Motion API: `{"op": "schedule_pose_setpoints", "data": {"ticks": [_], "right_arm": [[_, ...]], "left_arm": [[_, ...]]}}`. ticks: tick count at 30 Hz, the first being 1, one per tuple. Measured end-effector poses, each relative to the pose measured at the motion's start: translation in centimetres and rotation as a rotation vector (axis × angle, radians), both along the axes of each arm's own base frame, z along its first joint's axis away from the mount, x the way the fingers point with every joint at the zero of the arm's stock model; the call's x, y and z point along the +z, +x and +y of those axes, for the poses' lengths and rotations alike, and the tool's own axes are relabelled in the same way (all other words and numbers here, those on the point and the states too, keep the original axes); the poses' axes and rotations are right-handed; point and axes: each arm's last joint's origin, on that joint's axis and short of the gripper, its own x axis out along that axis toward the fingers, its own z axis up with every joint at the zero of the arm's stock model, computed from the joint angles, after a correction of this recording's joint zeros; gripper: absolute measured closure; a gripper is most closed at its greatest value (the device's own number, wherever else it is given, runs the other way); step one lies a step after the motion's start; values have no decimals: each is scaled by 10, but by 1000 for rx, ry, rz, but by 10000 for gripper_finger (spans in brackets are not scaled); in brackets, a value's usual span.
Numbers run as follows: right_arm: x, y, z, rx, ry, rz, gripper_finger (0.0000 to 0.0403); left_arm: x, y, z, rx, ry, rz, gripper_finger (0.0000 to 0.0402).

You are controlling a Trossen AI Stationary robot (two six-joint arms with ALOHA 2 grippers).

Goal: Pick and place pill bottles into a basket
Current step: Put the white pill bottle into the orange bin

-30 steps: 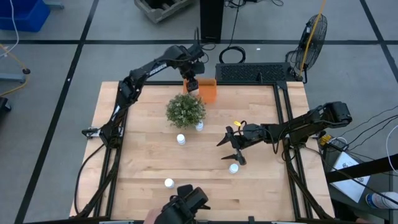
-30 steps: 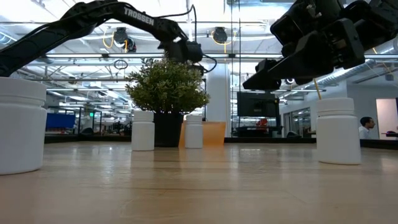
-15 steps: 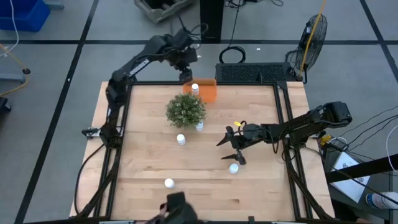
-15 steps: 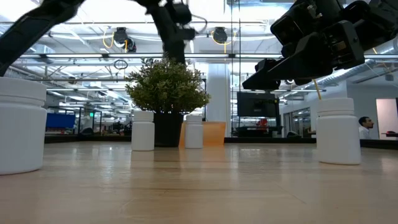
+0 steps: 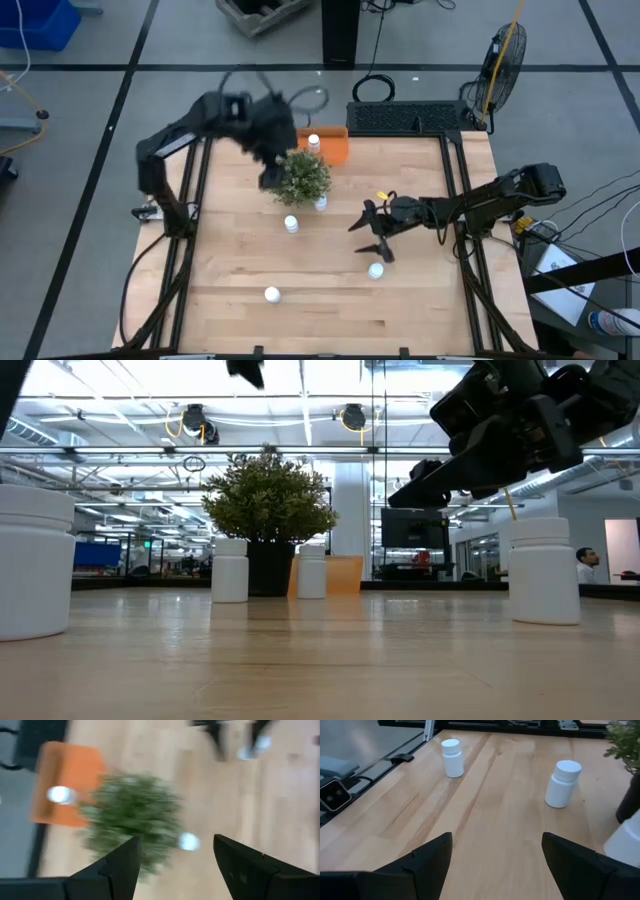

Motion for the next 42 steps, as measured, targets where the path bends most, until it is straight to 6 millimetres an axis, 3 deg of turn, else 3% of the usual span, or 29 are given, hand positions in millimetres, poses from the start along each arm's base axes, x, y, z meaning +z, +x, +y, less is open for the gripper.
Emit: {"op": "schedule_pose_setpoints", "data": {"ticks": [7, 10, 15, 22, 29, 42], "right_arm": [[2, 1, -8, -30, -1, -18, 106], [2, 1, -10, -40, -3, -19, 106], [1, 1, -11, -36, -20, -21, 106], [2, 1, -11, -33, -26, -27, 106], [2, 1, -11, -33, -26, -27, 106], [3, 2, -14, -50, -19, -36, 106]], "left_arm": [[-27, -4, -73, 152, 57, 47, 148], [-56, -9, -97, 179, 75, 78, 149], [-124, -18, -118, 245, 72, 116, 149], [-186, -34, -124, 286, 101, -53, 149], [-238, -56, -117, 374, 90, -37, 149], [-296, -71, -114, 315, 20, -163, 149]]}}
